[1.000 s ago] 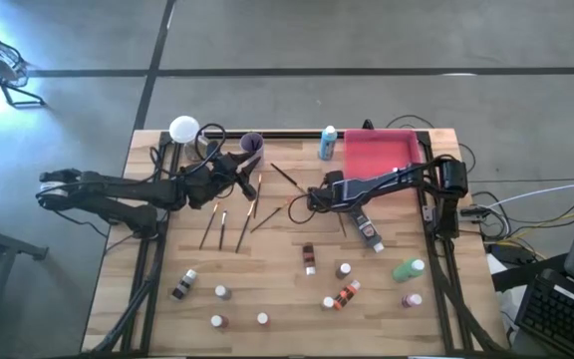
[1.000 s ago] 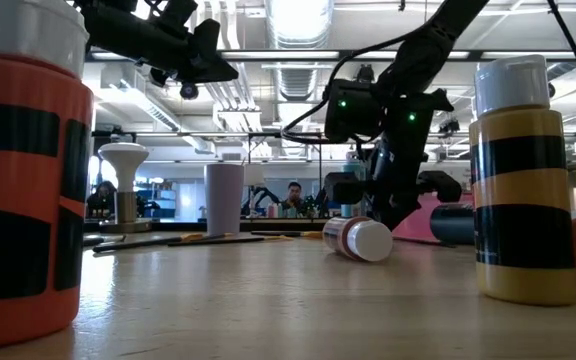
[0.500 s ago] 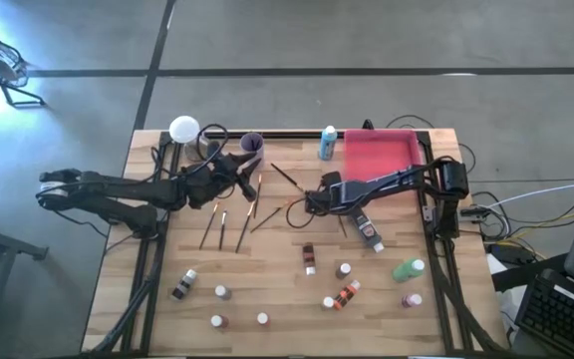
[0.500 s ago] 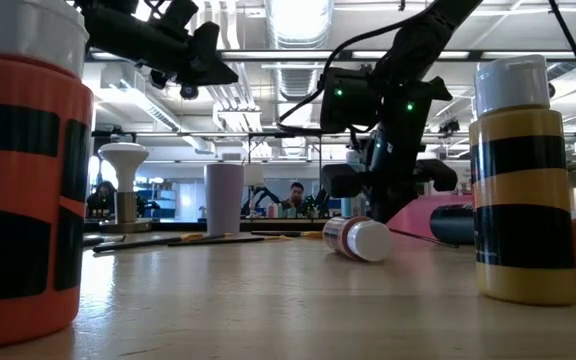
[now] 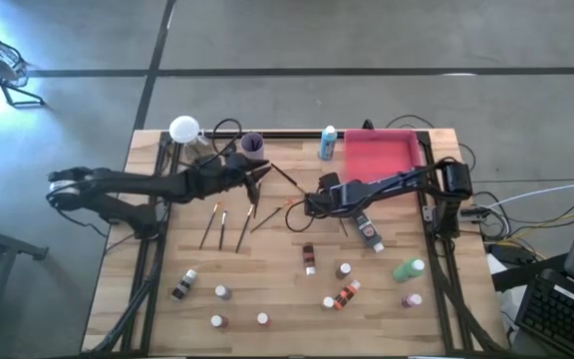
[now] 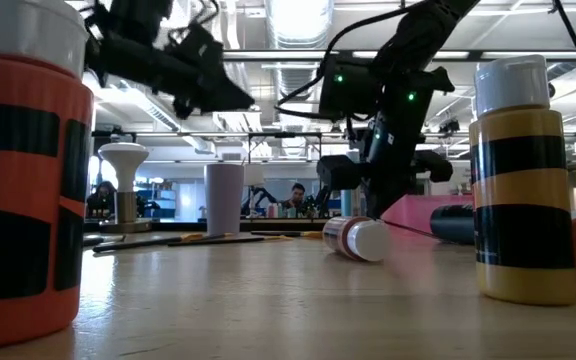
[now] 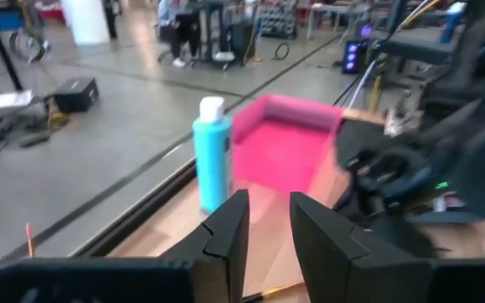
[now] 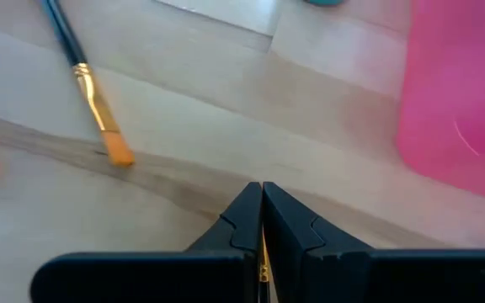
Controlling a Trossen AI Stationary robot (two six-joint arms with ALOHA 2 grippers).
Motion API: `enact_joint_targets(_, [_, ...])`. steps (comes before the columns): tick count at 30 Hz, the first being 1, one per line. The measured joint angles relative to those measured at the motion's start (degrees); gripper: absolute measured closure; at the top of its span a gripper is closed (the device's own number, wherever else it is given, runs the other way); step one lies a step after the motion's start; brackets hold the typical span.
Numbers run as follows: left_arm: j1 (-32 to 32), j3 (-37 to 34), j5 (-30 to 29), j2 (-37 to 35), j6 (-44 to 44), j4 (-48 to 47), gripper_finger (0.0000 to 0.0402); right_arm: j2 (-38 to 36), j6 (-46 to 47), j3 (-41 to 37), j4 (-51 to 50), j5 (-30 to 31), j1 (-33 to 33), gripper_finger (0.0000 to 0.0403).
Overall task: Pick & Place Paint Supplies
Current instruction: Put the gold black paint brush into the purple cup
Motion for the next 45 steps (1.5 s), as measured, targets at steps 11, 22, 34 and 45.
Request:
enact_joint_targets(11, [1.91,-0.02,15.93,14.99,-4.18,21.70,0.0307,-8.18,-2.80,-0.11,0.21,5.49,3.80,0.0395])
enact_joint_targets(22, [1.98,0.00,20.84,17.67,-6.76,28.87,0.0307,-18.65,-11.72,-0.17,7.93,11.90,9.23,0.0395])
enact_joint_targets(34, [1.93,5.72,35.29,24.34,-12.32,34.35,0.0307,-21.97,-28.40,-0.17,23.75,11.98,12.26,0.0395])
enact_joint_targets(45, [1.54,9.19,42.76,25.88,-12.57,34.59,0.0307,-21.97,-28.91,-0.20,25.37,11.30,14.37,0.0395])
